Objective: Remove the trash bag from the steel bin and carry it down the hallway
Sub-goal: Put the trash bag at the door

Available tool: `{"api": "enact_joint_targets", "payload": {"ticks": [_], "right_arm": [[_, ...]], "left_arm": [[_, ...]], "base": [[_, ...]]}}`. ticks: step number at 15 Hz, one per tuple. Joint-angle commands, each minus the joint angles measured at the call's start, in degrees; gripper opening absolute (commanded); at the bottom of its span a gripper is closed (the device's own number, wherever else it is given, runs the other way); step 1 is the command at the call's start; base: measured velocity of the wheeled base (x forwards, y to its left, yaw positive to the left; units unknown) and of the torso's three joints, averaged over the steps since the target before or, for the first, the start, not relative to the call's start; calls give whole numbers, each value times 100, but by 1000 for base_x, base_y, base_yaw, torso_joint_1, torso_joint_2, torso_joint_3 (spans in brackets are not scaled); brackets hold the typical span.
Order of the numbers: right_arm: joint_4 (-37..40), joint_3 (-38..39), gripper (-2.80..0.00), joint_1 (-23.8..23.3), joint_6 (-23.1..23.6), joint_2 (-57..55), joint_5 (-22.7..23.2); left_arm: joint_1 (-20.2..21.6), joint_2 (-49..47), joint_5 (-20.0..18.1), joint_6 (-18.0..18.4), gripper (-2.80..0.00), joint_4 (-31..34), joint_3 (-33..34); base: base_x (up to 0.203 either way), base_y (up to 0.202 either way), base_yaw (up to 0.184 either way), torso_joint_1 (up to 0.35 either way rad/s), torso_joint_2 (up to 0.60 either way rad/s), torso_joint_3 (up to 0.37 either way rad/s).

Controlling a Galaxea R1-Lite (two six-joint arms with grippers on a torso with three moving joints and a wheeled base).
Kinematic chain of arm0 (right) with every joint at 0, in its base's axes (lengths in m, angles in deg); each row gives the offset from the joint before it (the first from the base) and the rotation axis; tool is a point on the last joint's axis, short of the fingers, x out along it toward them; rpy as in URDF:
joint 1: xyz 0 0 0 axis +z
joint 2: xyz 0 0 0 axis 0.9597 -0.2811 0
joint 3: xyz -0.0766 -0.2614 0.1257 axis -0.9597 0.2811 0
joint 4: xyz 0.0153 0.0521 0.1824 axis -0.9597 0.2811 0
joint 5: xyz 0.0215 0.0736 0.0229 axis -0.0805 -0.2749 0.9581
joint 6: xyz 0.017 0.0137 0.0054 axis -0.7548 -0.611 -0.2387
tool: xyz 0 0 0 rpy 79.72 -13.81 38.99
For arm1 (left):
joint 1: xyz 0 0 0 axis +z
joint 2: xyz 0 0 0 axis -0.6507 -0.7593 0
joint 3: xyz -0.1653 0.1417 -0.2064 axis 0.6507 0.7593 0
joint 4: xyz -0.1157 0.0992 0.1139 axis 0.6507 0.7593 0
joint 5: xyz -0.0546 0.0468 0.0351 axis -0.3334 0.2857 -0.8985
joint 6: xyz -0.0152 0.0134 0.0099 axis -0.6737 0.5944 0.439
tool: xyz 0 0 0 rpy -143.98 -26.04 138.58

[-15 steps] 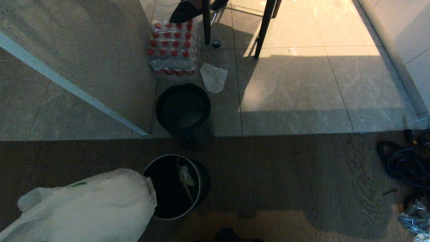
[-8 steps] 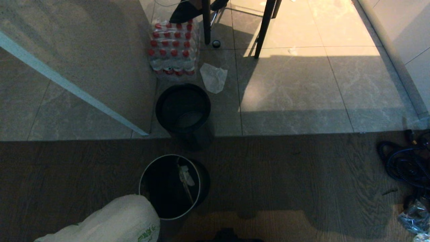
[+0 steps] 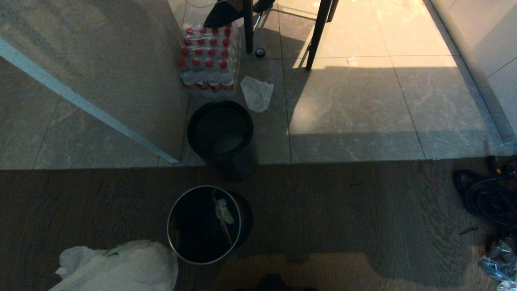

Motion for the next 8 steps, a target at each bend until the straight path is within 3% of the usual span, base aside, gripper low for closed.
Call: {"api": "enact_joint_targets", "payload": {"ticks": [1, 8], "right_arm": [[4, -3, -280, 0, -2, 11, -2], [4, -3, -280, 0, -2, 11, -2]], "left_arm": [[0, -13, 4, -17, -280, 4, 0], [0, -24, 21, 9, -280, 30, -9]], "base": [[0, 0, 0, 0, 0, 0], [0, 0, 0, 0, 0, 15]]}}
